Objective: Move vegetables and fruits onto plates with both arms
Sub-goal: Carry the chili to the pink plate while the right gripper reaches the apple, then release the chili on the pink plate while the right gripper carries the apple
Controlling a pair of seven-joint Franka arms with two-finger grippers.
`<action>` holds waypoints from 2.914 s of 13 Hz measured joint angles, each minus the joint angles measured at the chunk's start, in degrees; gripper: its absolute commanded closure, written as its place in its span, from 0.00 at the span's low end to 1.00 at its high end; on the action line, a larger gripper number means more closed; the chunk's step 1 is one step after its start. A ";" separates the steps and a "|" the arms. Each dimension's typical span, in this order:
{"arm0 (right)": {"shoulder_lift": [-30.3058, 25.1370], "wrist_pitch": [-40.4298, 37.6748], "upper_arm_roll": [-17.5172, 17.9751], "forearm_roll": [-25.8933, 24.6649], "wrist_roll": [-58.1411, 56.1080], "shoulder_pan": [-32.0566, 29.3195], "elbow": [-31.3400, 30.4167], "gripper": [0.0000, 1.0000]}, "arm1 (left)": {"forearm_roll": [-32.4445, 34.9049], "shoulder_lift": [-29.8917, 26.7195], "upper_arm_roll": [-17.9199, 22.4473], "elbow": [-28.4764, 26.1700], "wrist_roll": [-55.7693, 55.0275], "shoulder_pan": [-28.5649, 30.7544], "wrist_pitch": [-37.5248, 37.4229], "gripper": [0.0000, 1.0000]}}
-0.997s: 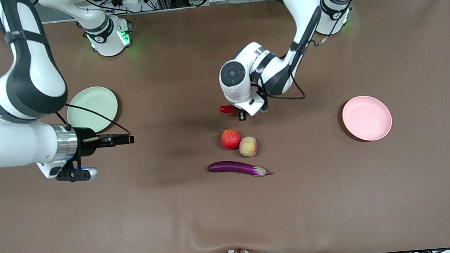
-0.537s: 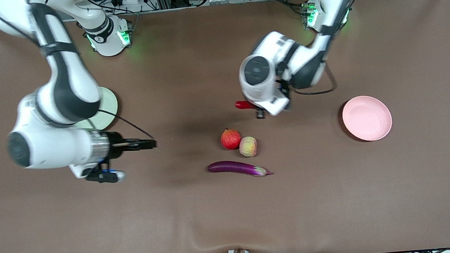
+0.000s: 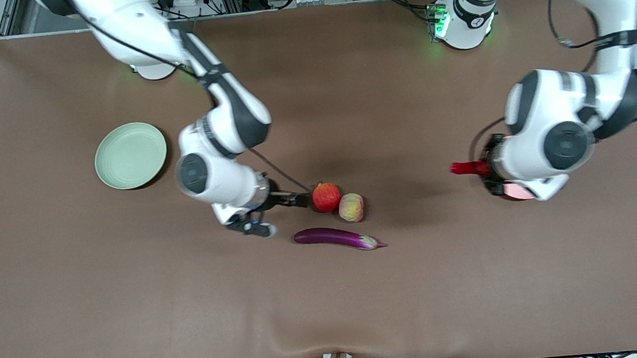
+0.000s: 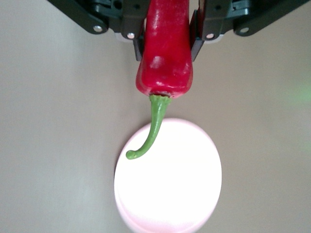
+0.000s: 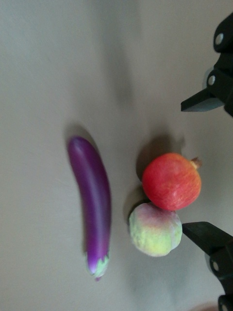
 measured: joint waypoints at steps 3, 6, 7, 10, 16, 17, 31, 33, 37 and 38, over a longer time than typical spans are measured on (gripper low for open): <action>1.75 4.20 -0.04 2.02 0.35 2.43 -0.02 0.00 | 2.86 -0.01 -0.15 -2.93 5.47 1.59 2.07 1.00; 3.76 11.91 -0.04 3.03 0.38 5.24 -0.24 0.00 | 6.26 -0.41 -0.46 -7.19 6.06 1.60 6.04 1.00; 4.68 12.80 -0.06 3.10 0.39 6.15 -0.28 0.00 | 7.40 -1.14 -0.46 -9.72 6.77 1.76 9.12 1.00; 6.04 13.30 -0.14 3.10 0.38 7.42 -0.29 0.00 | 10.81 -3.86 -0.44 -17.92 9.20 3.66 17.11 1.00; 7.22 13.84 -0.29 3.05 0.30 8.74 -0.32 1.00 | 20.28 -3.62 -0.41 -28.54 9.28 8.42 32.23 1.00; 7.24 13.84 -0.42 3.07 0.31 8.73 -0.30 1.00 | 21.19 -3.12 -0.40 -28.95 9.27 8.86 32.93 1.00; -13.72 -37.75 -2.68 -15.76 -16.80 -15.69 0.63 1.00 | 33.69 -0.01 -0.70 -32.48 6.22 12.58 33.26 0.00; -18.37 -39.06 -2.73 -19.96 -22.09 -17.38 -5.12 1.00 | 33.83 -0.05 -0.91 -31.42 5.64 11.83 30.65 0.00; -28.15 -39.00 -2.83 -28.10 -32.19 -24.32 -19.96 1.00 | 33.84 -0.31 -1.89 -26.30 5.45 9.21 23.02 0.00; -30.12 -38.57 -2.83 -29.73 -34.72 -26.24 -23.45 1.00 | 33.83 -0.44 -2.34 -25.80 5.44 9.10 22.28 0.00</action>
